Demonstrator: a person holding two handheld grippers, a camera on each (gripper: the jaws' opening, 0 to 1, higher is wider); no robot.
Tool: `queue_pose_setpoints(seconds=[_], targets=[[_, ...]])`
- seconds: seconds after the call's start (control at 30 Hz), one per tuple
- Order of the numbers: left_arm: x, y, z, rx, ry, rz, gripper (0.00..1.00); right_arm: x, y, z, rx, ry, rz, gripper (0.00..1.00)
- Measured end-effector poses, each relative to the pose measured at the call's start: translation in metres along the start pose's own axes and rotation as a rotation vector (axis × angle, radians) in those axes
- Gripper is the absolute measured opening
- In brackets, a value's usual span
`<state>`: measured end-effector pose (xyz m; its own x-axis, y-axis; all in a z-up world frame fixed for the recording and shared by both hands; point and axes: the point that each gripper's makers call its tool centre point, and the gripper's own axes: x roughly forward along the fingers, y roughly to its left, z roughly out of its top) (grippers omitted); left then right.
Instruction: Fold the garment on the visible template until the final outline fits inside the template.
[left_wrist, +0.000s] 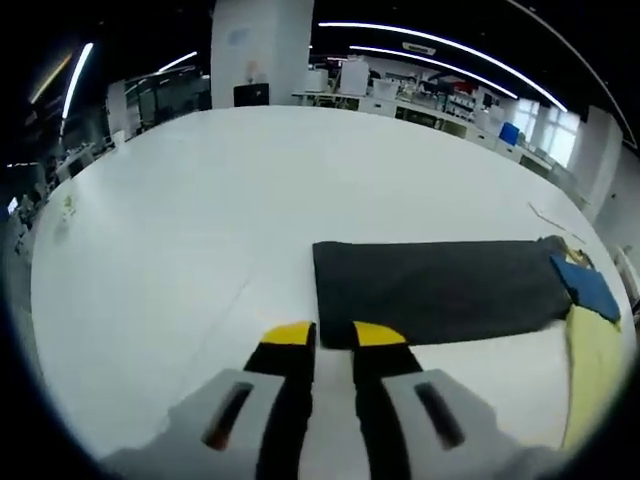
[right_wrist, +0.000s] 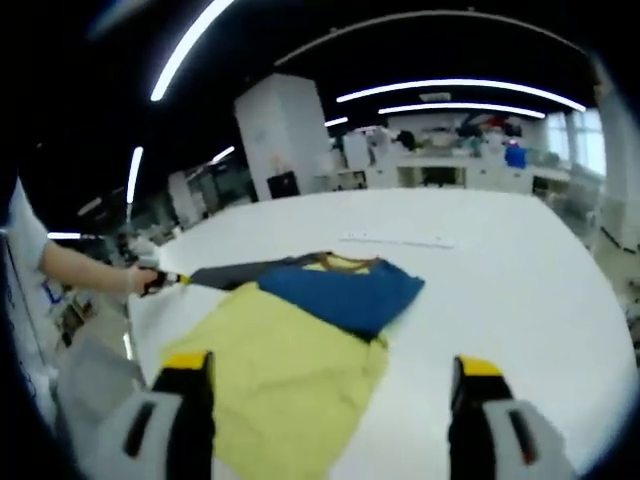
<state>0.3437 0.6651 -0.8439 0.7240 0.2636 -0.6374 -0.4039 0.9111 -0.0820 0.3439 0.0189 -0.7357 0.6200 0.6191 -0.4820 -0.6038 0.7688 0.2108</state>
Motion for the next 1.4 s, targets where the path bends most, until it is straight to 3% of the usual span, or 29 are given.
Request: queue_pose_setpoints(seconds=[0.13,0.27,0.33,0.47,0.53,0.6,0.8,1.0,1.03,1.07,1.2,1.27,1.4], targets=[[0.002,-0.004,0.0,-0.014,0.029,-0.014,0.05,0.001,0.001,-0.003,0.006,0.003,0.004,0.99],[-0.002,-0.011,0.004,-0.048,0.023,-0.044,0.01,0.001,0.001,-0.004,0.009,0.0,0.003,0.99],[-0.01,-0.015,0.01,-0.056,-0.007,-0.052,0.0,0.001,0.002,-0.004,0.015,-0.004,0.003,0.99],[-0.02,-0.036,0.033,0.077,-0.077,-0.118,0.0,0.002,0.001,-0.009,0.019,0.005,0.007,0.96],[-0.017,-0.044,0.044,0.088,-0.108,-0.155,0.0,0.004,0.001,-0.009,0.017,0.003,0.01,0.95],[-0.028,-0.058,0.061,0.07,-0.137,-0.192,0.0,0.004,0.004,-0.008,0.016,0.004,0.017,0.95],[-0.045,-0.11,0.086,0.164,-0.186,-0.311,0.0,0.008,0.009,-0.004,0.012,-0.012,0.035,0.95],[-0.052,-0.157,0.1,0.248,-0.209,-0.418,0.0,0.007,0.01,-0.004,0.018,-0.023,0.041,0.95],[-0.058,-0.175,0.102,0.249,-0.213,-0.432,0.0,0.006,0.01,-0.005,0.022,-0.025,0.042,0.95],[-0.064,-0.196,0.103,0.25,-0.214,-0.462,0.0,0.005,0.01,-0.005,0.031,-0.027,0.041,0.95],[-0.076,-0.248,0.105,0.283,-0.235,-0.56,0.0,0.002,0.01,-0.007,0.043,-0.036,0.037,0.95],[-0.073,-0.254,0.108,0.294,-0.233,-0.592,0.0,0.002,0.009,-0.008,0.05,-0.036,0.036,0.95],[-0.075,-0.293,0.105,0.273,-0.22,-0.658,0.0,0.0,0.01,-0.01,0.055,-0.038,0.032,0.94]])
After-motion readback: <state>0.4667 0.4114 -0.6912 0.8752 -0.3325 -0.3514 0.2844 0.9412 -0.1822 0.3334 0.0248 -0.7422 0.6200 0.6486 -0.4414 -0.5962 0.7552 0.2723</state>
